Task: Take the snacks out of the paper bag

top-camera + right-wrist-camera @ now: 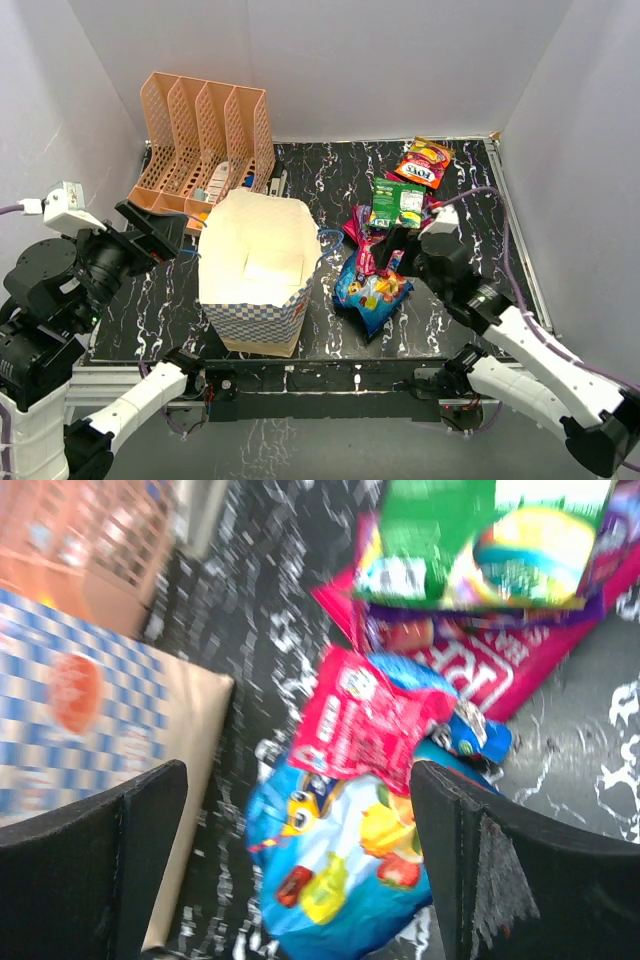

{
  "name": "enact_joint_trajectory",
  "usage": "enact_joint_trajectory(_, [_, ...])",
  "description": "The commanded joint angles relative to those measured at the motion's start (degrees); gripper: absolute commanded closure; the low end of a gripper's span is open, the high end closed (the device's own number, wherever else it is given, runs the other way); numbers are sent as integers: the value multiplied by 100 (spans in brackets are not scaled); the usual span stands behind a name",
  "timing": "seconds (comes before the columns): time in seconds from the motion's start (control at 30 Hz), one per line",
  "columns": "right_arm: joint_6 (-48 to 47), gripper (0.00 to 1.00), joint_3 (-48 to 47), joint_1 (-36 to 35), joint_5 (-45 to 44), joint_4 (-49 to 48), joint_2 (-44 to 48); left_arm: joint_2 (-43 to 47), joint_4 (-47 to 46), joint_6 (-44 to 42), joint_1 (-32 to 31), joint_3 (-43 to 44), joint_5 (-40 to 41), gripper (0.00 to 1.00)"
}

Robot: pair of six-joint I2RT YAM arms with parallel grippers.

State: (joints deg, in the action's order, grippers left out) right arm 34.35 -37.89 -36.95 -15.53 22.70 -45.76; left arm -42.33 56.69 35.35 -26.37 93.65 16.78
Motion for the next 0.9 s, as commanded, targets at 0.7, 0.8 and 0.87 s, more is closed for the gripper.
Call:
enact_joint_trajectory(0.7, [-1848,2,-4972,23,-1562,-430,435,-743,-667,-1173,-8,1970,450,2])
enact_joint_trajectory(0.8, [-1955,2,-4918,29,-1546,-392,451,-595,-717,-1145,-8,1745,516,2])
enact_joint_trajectory(0.87, [-1999,2,-5040,21,-1732,-193,305,-534,-781,-1114,-8,1622,553,2])
